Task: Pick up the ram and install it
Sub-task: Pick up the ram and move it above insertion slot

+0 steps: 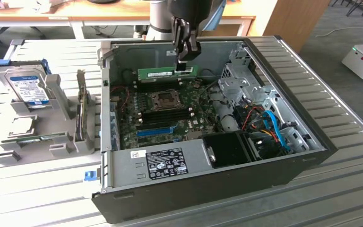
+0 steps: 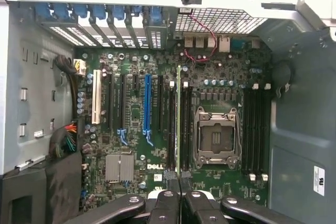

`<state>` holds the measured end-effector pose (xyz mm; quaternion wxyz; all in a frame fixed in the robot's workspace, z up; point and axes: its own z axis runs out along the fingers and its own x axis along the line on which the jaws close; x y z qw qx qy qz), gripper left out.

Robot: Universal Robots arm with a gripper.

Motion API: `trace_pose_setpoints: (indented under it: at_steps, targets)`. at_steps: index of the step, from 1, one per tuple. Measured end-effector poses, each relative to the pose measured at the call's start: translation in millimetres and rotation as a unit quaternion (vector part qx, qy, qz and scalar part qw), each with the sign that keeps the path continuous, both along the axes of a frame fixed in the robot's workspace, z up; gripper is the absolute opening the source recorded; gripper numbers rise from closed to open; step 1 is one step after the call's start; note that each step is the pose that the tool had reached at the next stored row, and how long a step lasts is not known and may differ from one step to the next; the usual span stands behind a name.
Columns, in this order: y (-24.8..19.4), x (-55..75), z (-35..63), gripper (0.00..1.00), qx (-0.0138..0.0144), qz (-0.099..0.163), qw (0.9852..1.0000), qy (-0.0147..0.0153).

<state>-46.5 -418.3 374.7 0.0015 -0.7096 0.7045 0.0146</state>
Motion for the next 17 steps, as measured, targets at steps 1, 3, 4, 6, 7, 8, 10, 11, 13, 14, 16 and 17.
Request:
trace_pose_setpoints:
  at_steps: [1,3,4,6,7,8,10,11,13,14,16,17]
  targets:
    - [0.0,0.0,-1.1,0.12,0.0001,0.0,1.0,-0.0002]
    - [0.0,0.0,-3.2,0.12,0.0,0.0,1.0,-0.0004]
    - [0.0,0.0,-4.2,0.12,0.0,0.0,1.0,-0.0006]
    - [0.0,0.0,-6.2,0.12,0.0001,0.0,1.0,-0.0008]
    - [0.0,0.0,-7.4,0.12,0.0001,0.0,1.0,-0.001]
    - [0.0,0.0,-8.4,0.12,0.0,0.0,1.0,-0.0011]
    - [0.0,0.0,-10.5,0.12,0.0,0.0,1.0,-0.0013]
    - [0.0,0.0,-11.6,0.12,0.0,0.0,1.0,-0.0014]
    - [0.0,0.0,-13.6,0.12,0.0,0.0,1.0,-0.0015]
    - [0.0,0.0,-14.5,0.12,0.0,0.0,1.0,-0.0015]
    - [0.0,0.0,-16.3,0.12,0.0,0.0,1.0,-0.0016]
    - [0.0,0.0,-17.3,0.12,0.0,0.0,1.0,-0.0016]
